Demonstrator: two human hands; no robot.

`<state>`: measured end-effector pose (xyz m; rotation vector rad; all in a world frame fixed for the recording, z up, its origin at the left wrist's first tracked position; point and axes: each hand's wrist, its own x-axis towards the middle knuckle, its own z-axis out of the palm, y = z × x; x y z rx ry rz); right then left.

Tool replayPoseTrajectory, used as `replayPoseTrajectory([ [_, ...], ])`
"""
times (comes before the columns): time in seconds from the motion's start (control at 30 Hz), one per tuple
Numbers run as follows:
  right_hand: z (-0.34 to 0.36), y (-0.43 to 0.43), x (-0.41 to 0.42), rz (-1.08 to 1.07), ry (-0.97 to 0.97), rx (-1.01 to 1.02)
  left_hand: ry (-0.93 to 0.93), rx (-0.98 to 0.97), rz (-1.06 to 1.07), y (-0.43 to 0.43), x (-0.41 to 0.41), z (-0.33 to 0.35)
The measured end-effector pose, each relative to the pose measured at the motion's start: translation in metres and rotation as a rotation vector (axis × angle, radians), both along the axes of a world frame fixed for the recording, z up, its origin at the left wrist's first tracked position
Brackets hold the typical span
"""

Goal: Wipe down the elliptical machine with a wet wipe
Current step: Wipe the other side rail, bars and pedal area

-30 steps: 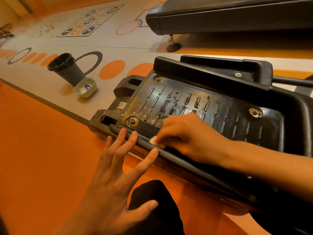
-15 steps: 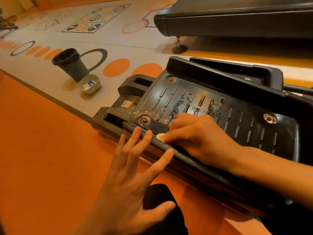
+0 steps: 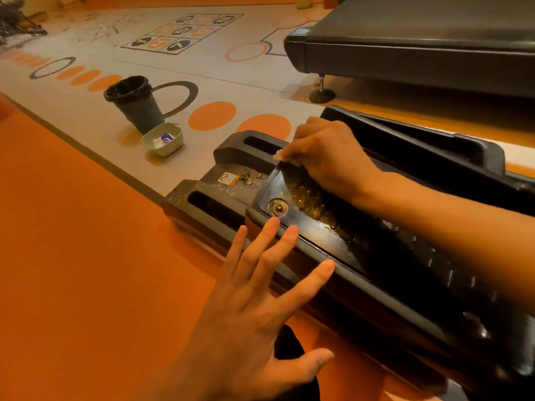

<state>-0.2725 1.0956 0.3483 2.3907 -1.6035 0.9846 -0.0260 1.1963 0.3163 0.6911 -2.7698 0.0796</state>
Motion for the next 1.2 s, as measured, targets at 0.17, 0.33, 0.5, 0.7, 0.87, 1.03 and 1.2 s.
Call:
replayPoseTrajectory([
  [0.17, -0.004, 0.043, 0.028, 0.281, 0.080, 0.049, -0.046, -0.058, -0.018, -0.007, 0.003, -0.002],
  [0.33, 0.011, 0.004, -0.008, -0.016, 0.155, -0.021, -0.050, -0.047, -0.065, -0.014, 0.003, 0.003],
  [0.5, 0.007, -0.008, -0.023, -0.286, 0.137, -0.048, -0.115, -0.080, -0.112, -0.024, -0.007, 0.010],
  [0.7, -0.001, 0.035, 0.021, 0.105, 0.063, -0.022, -0.210, -0.154, -0.151, -0.038, -0.016, 0.019],
  [0.87, 0.005, -0.002, -0.022, -0.180, 0.039, 0.002, -0.160, -0.207, -0.140, -0.041, -0.016, 0.011],
  [1.03, -0.009, 0.040, 0.010, 0.125, 0.037, -0.034, 0.042, -0.228, -0.075, -0.049, -0.017, -0.012],
  [1.2, -0.014, 0.034, -0.018, 0.083, 0.171, -0.102, 0.241, -0.266, -0.124, -0.055, -0.031, -0.030],
])
